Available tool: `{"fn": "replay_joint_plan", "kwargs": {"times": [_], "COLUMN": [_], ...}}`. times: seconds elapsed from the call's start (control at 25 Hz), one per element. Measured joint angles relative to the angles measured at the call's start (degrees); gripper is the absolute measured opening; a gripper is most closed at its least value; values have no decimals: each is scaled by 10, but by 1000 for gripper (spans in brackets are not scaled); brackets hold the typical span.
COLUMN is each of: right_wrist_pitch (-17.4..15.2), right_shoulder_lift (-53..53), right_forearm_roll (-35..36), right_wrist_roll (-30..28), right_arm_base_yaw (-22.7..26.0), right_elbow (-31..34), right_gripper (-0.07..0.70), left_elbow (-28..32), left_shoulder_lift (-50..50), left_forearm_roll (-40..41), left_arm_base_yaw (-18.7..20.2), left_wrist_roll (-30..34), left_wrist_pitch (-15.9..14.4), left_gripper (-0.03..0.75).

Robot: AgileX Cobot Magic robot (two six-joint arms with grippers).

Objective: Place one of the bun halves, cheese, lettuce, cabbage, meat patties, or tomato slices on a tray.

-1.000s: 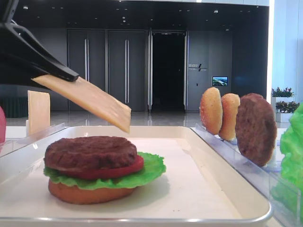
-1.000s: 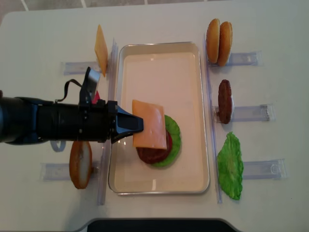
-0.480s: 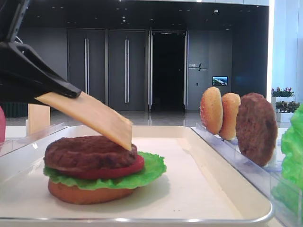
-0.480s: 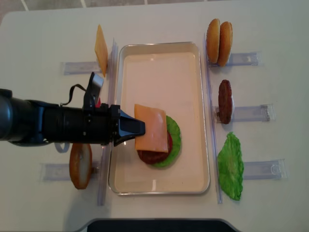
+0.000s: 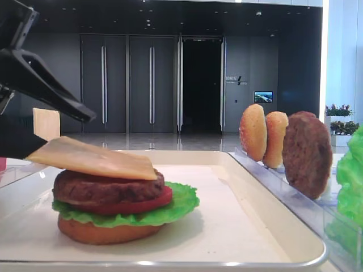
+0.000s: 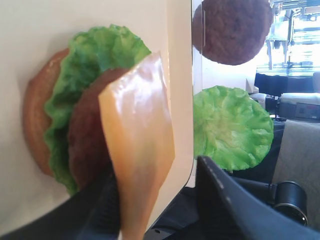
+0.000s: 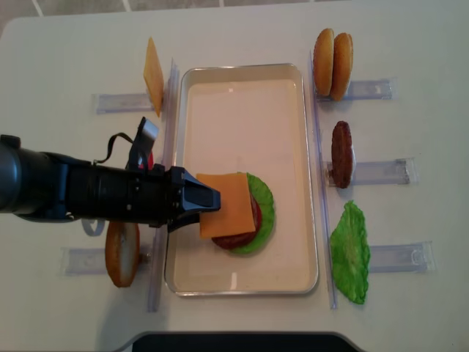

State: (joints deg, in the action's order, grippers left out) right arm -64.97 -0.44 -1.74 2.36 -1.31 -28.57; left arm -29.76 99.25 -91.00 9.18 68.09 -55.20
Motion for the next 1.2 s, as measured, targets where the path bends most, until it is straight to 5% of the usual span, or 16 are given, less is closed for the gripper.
{"fn": "replay_joint_plan", "kwargs": {"times": [0.28, 0.6, 1.2], "right_wrist_pitch": [0, 0, 0], "right_shoulder_lift": [0, 0, 0], "right_forearm_roll": [0, 0, 0], "right_wrist_roll": [0, 0, 0], "right_arm_base_yaw": [0, 0, 0], "right_elbow": [0, 0, 0], "right_gripper": [286, 286, 286], "left_elbow": [-14, -56, -77], "left_shoulder_lift": [0, 0, 0], "left_forearm_roll": [26, 119, 200], "left_arm_base_yaw": [0, 0, 0], "left_wrist_roll": [-35, -150, -230], "left_wrist_pitch": [1, 23, 42], "left_gripper": [417, 425, 425]}}
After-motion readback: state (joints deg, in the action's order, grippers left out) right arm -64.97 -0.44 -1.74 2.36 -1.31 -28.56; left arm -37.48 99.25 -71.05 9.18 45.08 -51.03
